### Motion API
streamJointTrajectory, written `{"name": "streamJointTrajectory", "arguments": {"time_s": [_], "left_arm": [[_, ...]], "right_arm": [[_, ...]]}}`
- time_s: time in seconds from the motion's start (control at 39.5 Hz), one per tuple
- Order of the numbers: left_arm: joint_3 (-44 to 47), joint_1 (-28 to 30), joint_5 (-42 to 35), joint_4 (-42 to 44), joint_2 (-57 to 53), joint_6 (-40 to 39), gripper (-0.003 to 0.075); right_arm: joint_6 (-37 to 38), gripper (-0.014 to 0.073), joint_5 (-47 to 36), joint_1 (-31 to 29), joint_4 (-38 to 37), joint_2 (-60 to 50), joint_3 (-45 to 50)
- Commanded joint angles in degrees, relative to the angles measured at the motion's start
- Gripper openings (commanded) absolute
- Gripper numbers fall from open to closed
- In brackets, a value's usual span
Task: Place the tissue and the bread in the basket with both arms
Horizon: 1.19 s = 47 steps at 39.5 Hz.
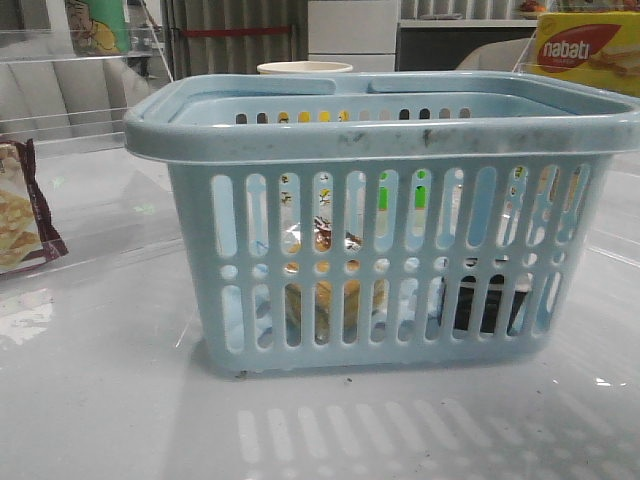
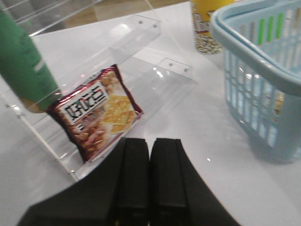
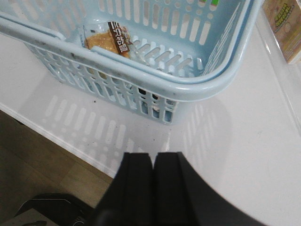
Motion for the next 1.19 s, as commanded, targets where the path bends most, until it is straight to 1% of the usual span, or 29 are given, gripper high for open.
{"name": "streamJointTrajectory", "arguments": {"time_s": [0.0, 0.15, 0.28, 0.35, 0.56, 0.61, 0.81, 1.16], "left_arm": [[4.11, 4.65, -10.66, -0.65, -4.59, 0.16, 0.0092], [13.87, 10.95, -18.53, -1.14, -12.43, 0.16, 0.0092], [20.41, 14.28, -24.57, -2.84, -17.4, 0.16, 0.0092], [23.31, 15.0, -27.86, -3.24, -18.89, 0.16, 0.0092], [29.15, 14.6, -36.33, -4.18, -20.61, 0.05, 0.0092], [28.94, 14.19, -35.29, -4.62, -20.77, 0.05, 0.0092], [28.94, 12.41, -35.86, -6.03, -20.77, 0.05, 0.0092], [28.94, 12.41, -35.86, -6.03, -20.77, 0.05, 0.0092]], "right_arm": [[-0.07, 0.0058, -3.3, -0.25, -0.3, -0.23, -1.46], [-0.07, 0.0058, -3.3, -0.25, -0.3, -0.23, -1.46], [-0.07, 0.0058, -3.3, -0.25, -0.3, -0.23, -1.46], [-0.07, 0.0058, -3.3, -0.25, -0.3, -0.23, -1.46], [-0.07, 0.0058, -3.3, -0.25, -0.3, -0.23, -1.46], [-0.07, 0.0058, -3.25, -0.25, -0.3, -0.23, -1.46], [-0.07, 0.0058, -3.25, -0.25, -0.3, -0.23, -1.46], [-0.07, 0.0058, -3.25, -0.25, -0.3, -0.23, -1.46]]}}
